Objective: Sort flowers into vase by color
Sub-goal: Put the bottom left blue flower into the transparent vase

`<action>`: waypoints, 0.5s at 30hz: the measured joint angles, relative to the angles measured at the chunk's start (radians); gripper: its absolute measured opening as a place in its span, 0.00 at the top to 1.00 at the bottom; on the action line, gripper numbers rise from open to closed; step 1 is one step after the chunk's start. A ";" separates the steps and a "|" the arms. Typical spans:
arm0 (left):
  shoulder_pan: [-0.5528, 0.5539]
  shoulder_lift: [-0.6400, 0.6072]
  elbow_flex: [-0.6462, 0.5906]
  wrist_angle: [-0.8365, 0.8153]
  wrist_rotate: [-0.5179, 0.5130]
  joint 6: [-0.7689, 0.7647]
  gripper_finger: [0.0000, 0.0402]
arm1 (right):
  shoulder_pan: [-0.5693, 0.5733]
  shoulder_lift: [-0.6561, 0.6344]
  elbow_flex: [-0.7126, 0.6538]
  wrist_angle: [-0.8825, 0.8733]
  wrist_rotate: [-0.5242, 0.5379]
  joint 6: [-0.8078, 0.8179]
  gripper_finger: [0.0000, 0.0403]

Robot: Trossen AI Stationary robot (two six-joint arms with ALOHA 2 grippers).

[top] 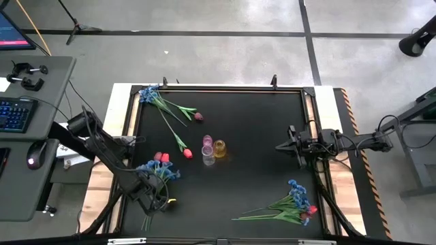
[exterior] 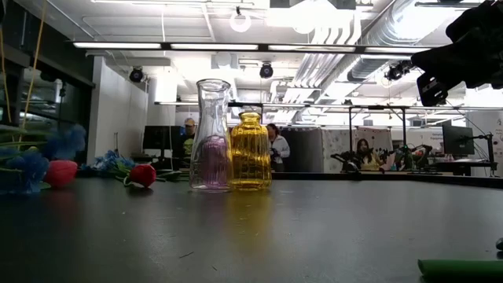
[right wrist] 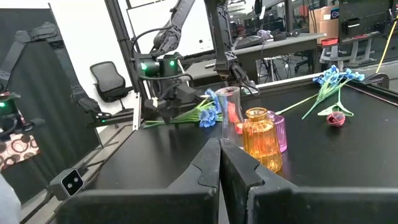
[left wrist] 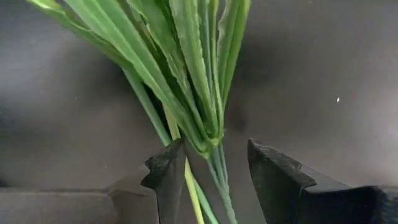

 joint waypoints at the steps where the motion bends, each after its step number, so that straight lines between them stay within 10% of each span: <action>1: 0.001 0.006 0.000 0.006 0.000 -0.005 0.60 | 0.000 0.000 0.000 0.000 0.000 0.000 1.00; 15: 0.006 0.015 -0.001 0.008 -0.021 0.040 0.97 | 0.000 0.000 0.000 0.000 0.000 0.000 1.00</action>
